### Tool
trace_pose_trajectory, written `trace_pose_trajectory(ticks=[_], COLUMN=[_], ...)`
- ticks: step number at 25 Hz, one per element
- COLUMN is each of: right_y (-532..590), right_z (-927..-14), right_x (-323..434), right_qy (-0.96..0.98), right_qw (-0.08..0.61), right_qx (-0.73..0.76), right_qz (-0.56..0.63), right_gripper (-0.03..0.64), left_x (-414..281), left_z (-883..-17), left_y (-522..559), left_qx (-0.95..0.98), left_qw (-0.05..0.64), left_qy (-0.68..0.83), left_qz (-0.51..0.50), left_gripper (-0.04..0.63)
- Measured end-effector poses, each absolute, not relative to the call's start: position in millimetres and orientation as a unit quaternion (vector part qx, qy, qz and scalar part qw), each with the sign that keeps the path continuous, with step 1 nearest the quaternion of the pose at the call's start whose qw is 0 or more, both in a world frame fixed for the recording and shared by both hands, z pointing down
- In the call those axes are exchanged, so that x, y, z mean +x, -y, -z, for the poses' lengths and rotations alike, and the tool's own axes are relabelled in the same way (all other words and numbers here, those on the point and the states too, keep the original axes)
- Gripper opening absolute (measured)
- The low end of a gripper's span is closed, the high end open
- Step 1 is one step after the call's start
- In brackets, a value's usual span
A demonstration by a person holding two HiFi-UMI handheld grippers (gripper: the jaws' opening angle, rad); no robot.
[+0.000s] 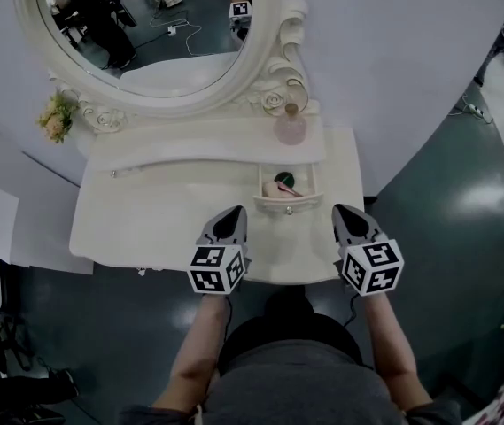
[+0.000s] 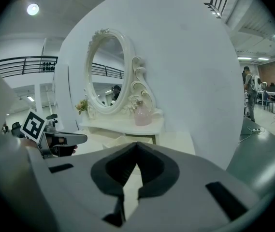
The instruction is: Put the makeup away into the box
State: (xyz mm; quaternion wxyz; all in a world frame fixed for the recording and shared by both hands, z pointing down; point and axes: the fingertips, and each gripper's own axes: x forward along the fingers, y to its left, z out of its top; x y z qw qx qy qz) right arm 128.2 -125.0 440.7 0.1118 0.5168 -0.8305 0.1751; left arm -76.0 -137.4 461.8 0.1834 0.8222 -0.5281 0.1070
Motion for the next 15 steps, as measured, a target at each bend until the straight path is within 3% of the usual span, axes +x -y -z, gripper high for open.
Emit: trace_pose_trajectory(ticks=[15], right_y=[120.7], right_z=[-447.7], right_x=[125.2], right_qy=[0.832], right_qw=[0.118], right_qx=[0.515], right_qz=[-0.173], right_gripper=[0.003], left_x=[-76.9], left_z=[-462.8], left_y=[137.9], left_qx=[0.82], left_qw=[0.181], left_qy=[0.531], left_qz=[-0.109], left_gripper=[0.006])
